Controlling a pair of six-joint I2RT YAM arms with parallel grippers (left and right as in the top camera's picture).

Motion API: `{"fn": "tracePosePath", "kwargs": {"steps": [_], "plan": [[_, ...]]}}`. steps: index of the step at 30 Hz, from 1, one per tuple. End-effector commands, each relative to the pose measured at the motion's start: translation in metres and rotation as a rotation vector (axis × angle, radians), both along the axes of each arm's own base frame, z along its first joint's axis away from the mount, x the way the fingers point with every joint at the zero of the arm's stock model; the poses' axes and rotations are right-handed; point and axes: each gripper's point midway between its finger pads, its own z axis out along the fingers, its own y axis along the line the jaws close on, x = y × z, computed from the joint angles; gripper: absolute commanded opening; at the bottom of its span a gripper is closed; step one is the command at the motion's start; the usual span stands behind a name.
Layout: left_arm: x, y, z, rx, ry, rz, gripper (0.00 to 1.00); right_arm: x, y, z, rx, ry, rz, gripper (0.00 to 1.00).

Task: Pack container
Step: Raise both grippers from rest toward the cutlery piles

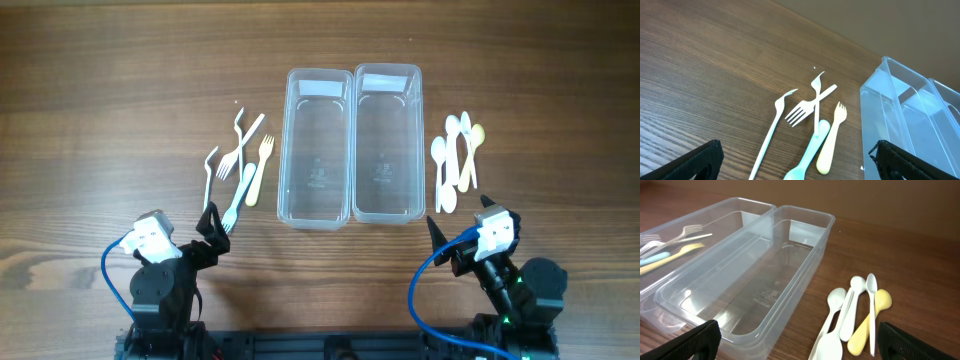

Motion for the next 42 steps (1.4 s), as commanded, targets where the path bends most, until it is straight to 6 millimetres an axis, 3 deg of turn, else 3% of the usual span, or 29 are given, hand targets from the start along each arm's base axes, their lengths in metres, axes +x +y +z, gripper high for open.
{"fn": "tracePosePath", "kwargs": {"steps": [1,35,39,42], "plan": [[0.0006,-0.0010,-0.0020,-0.007,-0.002,-0.006,1.00,-0.0009,0.0037,0.0021,0.001,-0.015,0.022,1.00],[0.0006,-0.0037,-0.0020,-0.013,-0.002,-0.021,1.00,-0.0010,0.0040,0.0020,0.005,-0.012,0.023,1.00],[0.0005,-0.0095,-0.0021,-0.024,-0.002,-0.053,1.00,-0.0010,0.0046,0.0030,0.180,0.047,-0.026,1.00],[0.0004,-0.0098,0.0033,-0.025,-0.012,-0.054,1.00,-0.0028,0.0081,0.0110,0.205,0.052,-0.011,1.00]]}}
